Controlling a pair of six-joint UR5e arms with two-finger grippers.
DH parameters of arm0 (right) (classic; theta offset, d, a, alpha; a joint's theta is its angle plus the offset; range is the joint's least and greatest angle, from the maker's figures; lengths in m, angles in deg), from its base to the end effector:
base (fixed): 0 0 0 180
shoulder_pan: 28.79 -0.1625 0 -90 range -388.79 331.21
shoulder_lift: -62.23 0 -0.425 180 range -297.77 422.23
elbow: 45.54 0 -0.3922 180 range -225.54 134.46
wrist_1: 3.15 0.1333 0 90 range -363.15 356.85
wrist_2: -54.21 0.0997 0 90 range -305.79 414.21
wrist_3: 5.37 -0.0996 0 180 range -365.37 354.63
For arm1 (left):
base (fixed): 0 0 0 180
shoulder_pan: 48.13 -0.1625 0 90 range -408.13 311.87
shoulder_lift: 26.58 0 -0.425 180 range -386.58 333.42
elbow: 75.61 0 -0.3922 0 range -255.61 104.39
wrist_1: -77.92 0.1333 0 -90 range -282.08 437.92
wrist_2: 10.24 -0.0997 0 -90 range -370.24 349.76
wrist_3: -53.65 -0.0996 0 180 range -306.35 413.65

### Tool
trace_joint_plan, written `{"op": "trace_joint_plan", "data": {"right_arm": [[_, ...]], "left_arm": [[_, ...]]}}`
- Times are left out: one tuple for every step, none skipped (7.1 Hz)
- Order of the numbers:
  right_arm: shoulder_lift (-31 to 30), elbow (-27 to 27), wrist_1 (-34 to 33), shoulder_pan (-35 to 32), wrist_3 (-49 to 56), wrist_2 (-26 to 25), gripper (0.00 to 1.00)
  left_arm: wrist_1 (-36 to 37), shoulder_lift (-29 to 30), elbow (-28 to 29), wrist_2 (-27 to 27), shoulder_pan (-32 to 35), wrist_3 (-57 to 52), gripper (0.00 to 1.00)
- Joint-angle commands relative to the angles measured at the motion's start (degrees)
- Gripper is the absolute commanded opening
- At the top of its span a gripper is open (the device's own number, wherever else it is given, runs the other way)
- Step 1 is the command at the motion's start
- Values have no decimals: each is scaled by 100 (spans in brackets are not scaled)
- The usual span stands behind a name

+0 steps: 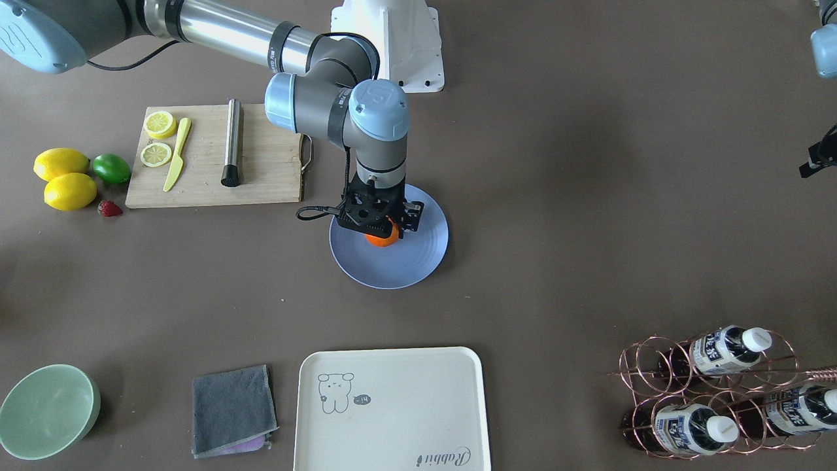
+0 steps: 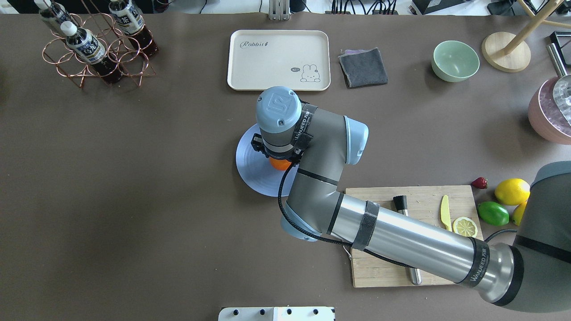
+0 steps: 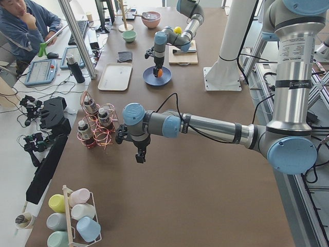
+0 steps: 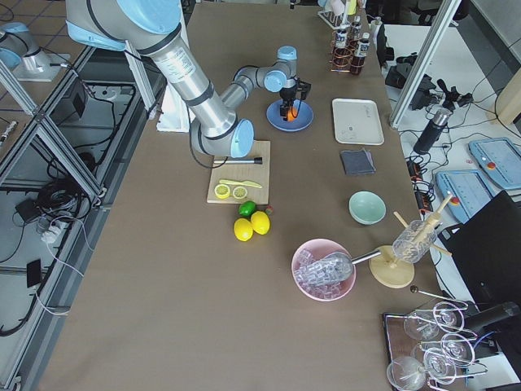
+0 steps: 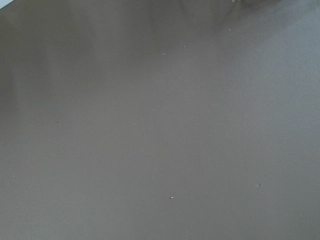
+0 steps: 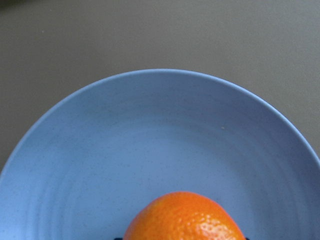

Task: Pick orange to plate
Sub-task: 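Carry the orange with the right gripper over the blue plate and lower it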

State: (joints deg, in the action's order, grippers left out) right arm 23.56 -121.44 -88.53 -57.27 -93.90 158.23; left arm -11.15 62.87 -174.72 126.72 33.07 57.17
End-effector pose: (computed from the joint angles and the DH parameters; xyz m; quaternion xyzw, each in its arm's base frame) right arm -0.6360 -0.4693 0.1962 -0.0185 -0.3719 0.1741 0.9116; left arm 0.0154 -0.4951 0.5832 0.0180 0.4018 0.0686 0.9130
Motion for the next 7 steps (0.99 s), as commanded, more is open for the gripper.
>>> {"op": "trace_joint_plan", "data": {"right_arm": [[9, 14, 22, 71, -59, -30, 58], [9, 14, 22, 88, -42, -143, 99], [-9, -12, 22, 88, 2, -153, 100], [-9, -55, 30, 80, 11, -258, 100], [-26, -143, 22, -77, 46, -224, 100], [-105, -257, -39, -453, 316, 107, 100], [-384, -415, -31, -892, 849, 589, 100]], "left_arm": [[-6, -15, 23, -2, 2, 0, 98], [29, -15, 32, -2, -7, 0, 98], [47, -33, 32, -19, 1, 0, 98], [21, -207, 24, -11, 10, -9, 98], [21, -235, 24, -11, 54, -9, 98], [30, -278, 24, -37, 89, -9, 98], [64, -279, 111, -55, 176, -9, 98]]}}
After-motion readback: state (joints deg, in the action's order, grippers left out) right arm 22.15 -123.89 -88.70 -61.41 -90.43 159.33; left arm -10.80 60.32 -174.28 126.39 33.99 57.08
